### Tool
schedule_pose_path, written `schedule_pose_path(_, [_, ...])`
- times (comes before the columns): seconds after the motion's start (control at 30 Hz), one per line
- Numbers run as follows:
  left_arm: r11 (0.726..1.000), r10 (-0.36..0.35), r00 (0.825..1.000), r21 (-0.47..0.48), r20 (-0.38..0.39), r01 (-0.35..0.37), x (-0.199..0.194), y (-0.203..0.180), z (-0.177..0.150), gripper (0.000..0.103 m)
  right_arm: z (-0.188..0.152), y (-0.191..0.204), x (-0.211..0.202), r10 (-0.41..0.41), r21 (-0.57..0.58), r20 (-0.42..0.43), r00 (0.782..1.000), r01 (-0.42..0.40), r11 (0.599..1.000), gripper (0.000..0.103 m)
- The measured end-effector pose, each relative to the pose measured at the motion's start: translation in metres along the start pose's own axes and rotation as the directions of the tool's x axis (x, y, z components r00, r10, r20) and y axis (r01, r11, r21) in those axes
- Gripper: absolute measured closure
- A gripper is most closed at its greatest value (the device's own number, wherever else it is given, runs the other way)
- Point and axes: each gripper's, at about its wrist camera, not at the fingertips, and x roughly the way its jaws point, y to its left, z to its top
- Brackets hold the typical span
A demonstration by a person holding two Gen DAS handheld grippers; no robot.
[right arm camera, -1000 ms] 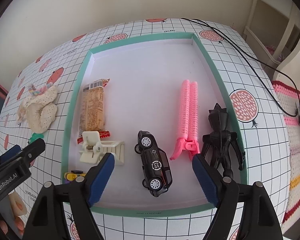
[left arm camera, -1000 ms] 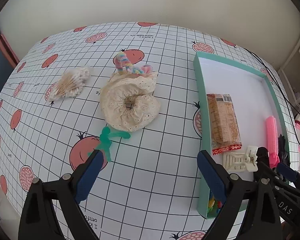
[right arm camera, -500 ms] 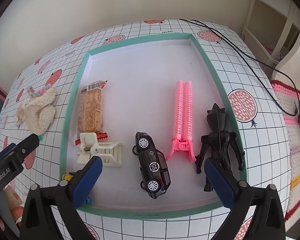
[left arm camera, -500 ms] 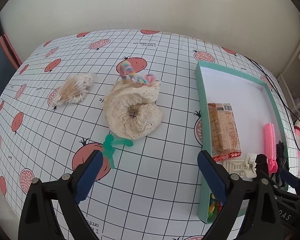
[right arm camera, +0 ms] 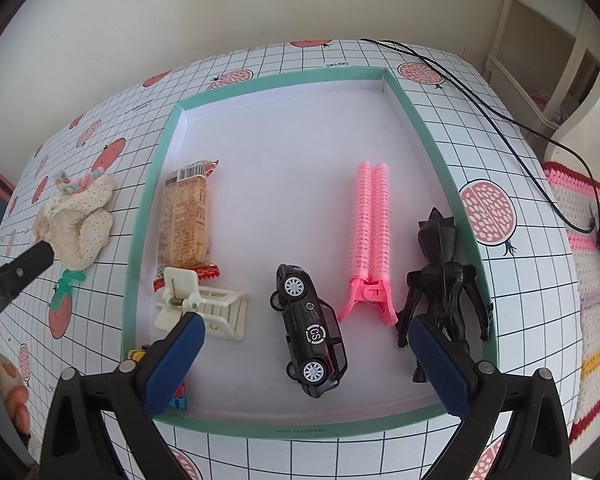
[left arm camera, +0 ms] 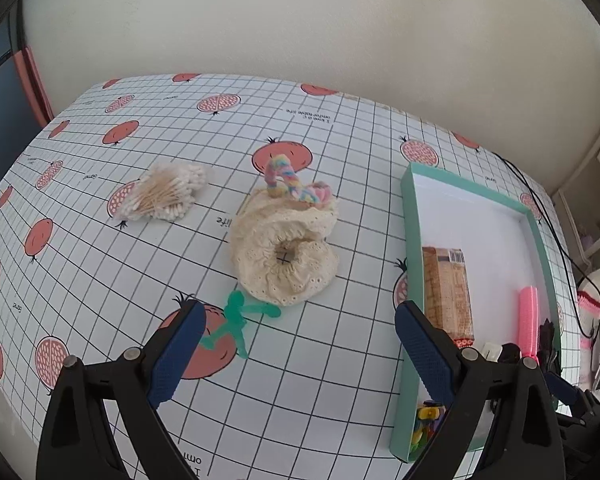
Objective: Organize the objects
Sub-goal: 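Withdraw both open tools from the tray toward the remaining items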
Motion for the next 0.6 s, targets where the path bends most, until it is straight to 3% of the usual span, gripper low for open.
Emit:
schedule_pose_path(0.33, [0.998, -0.033, 0.999, -0.052, 0.042, 0.035, -0.010, 0.029, 0.015, 0.007, 0.007, 0.005, -0.017, -0.047, 0.071, 0.079, 0.996, 0.042, 0.997, 0.000])
schedule_pose_path(0.43, [0.997, -0.027, 0.998, -0.070, 0.050, 0.031, -0.013, 0.042, 0.019, 0.007, 0.010, 0.012, -0.028, -0.008, 0.085, 0.131, 0.991, -0.003, 0.996, 0.000])
schedule_pose_path(0.6, [0.995, -0.001, 0.998, -0.102, 0.070, 0.008, -0.015, 0.070, 0.028, 0.007, 0.015, 0.047, -0.042, 0.050, 0.007, 0.206, 0.977, -0.053, 0.999, 0.000])
